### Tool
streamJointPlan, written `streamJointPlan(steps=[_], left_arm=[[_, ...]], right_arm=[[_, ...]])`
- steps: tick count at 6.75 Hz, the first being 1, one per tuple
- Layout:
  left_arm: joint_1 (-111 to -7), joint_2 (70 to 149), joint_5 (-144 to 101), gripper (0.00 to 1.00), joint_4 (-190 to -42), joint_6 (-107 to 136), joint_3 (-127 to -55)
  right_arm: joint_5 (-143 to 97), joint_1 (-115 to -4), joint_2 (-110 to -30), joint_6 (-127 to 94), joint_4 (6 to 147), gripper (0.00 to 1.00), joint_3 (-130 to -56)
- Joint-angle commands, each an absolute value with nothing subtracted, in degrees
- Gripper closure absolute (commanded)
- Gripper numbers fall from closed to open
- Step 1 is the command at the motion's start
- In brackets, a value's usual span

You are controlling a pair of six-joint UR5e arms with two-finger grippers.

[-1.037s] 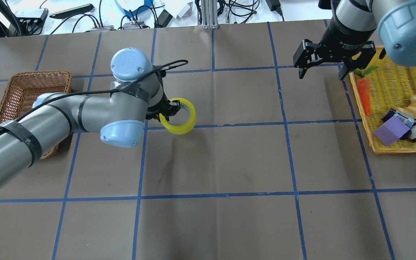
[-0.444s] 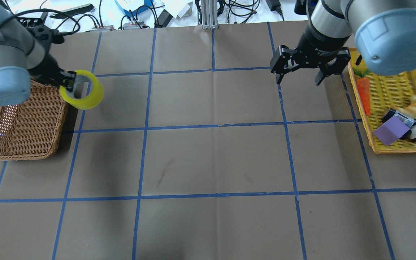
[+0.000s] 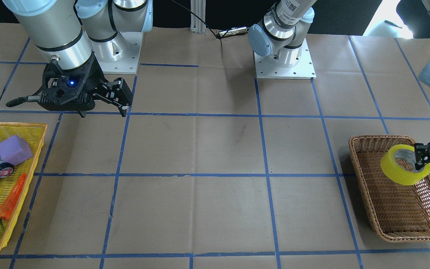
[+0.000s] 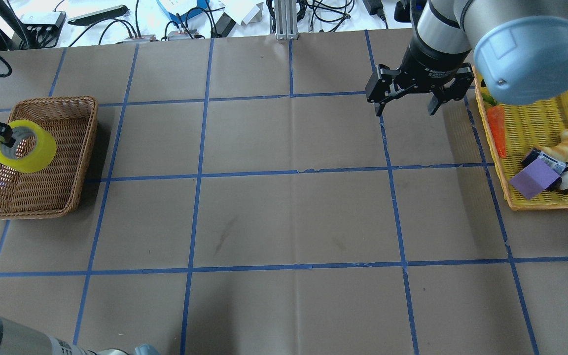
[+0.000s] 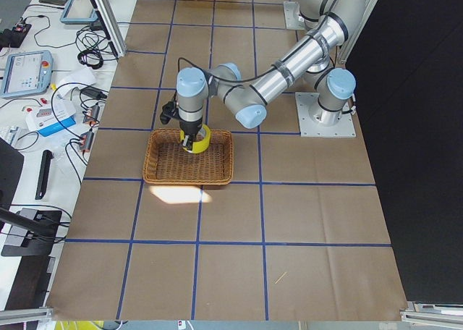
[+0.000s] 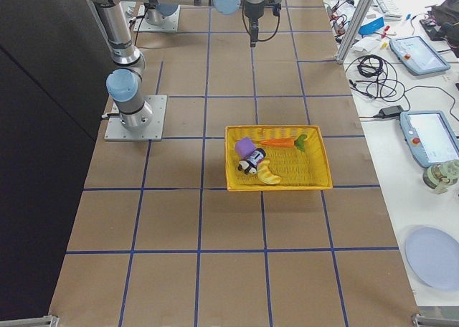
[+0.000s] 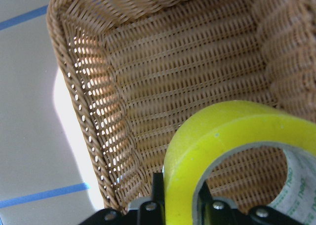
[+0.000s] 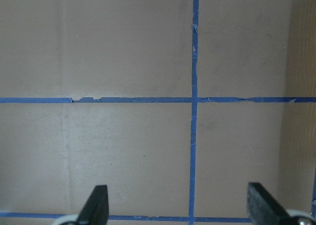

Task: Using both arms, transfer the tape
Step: 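Lift the tape roll with the left gripper and carry it over the wicker basket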

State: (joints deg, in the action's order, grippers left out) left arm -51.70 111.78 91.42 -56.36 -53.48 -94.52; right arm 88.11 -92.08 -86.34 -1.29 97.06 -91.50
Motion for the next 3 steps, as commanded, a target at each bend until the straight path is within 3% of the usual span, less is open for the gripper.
streamJointPlan(steps=[1,3], left_arm=[[-50.62,114.0,91.32,0.0,-55.45,-54.23,-94.05],[-54.37,111.12,91.14,0.0,-70.13,-52.49,-88.54]], right_arm=[[88.6,-90.1,-86.31,0.18,96.77,0.0,-91.67],[88.33,-90.0,-86.31,0.09,96.77,0.0,-91.67]])
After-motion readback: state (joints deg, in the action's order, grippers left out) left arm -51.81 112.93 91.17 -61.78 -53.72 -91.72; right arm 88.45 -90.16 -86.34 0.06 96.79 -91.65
